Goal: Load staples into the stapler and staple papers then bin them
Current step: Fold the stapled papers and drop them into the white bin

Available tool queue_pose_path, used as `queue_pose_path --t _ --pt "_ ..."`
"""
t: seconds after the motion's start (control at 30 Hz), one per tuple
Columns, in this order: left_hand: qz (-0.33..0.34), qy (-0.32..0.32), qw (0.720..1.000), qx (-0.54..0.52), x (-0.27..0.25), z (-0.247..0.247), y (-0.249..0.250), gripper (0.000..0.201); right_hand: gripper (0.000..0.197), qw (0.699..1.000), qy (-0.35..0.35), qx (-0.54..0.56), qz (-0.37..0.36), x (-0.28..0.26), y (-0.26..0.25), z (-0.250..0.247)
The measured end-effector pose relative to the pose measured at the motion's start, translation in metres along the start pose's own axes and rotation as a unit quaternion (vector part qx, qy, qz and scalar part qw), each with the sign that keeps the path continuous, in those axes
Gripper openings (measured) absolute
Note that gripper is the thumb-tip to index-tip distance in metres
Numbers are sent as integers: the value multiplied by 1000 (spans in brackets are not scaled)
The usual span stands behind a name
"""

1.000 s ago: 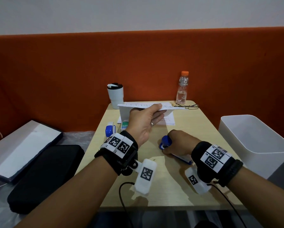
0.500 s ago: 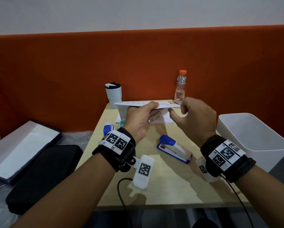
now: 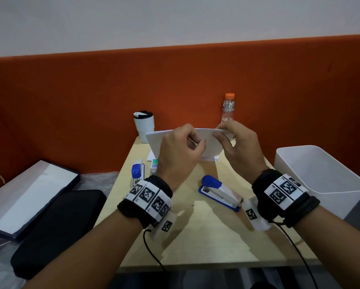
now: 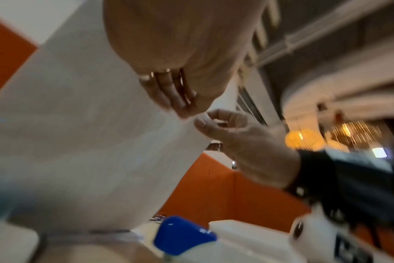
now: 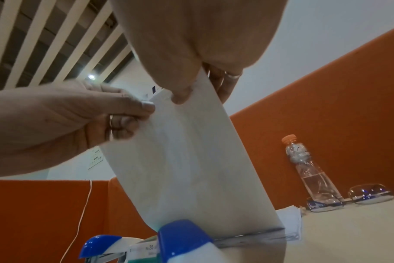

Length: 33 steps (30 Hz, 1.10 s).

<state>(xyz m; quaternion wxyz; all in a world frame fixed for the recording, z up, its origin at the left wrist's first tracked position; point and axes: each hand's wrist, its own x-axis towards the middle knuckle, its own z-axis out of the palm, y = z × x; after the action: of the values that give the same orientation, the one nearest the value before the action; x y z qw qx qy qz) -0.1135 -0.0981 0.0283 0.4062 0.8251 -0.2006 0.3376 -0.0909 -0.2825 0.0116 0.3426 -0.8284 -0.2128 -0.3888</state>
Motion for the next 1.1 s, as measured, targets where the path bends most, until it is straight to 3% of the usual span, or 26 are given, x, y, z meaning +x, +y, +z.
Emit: queue_pose_path --t 0.07,0.13,0.2,0.27,0.37,0.5,0.77,1.1 --pt "93 25 993 72 1 2 1 14 6 1000 -11 1 -2 1 -1 1" --pt "117 36 982 147 4 3 1 15 6 1000 -25 2 -2 1 -3 1" --pt "96 22 975 197 8 2 2 25 8 999 -37 9 3 2 -4 1" --pt "85 -9 975 206 11 1 3 21 9 999 -47 21 12 3 -5 1" --pt "65 -48 978 192 17 -2 3 10 9 996 -71 41 27 3 -6 -3" --pt "43 -82 982 166 23 -6 6 12 16 982 -134 106 81 4 -10 -12" --pt "-19 -180 978 105 31 -7 10 20 29 951 -140 211 176 5 -9 -18" --pt "-50 -197 978 56 27 -4 9 18 30 946 -145 206 204 2 -6 -19"
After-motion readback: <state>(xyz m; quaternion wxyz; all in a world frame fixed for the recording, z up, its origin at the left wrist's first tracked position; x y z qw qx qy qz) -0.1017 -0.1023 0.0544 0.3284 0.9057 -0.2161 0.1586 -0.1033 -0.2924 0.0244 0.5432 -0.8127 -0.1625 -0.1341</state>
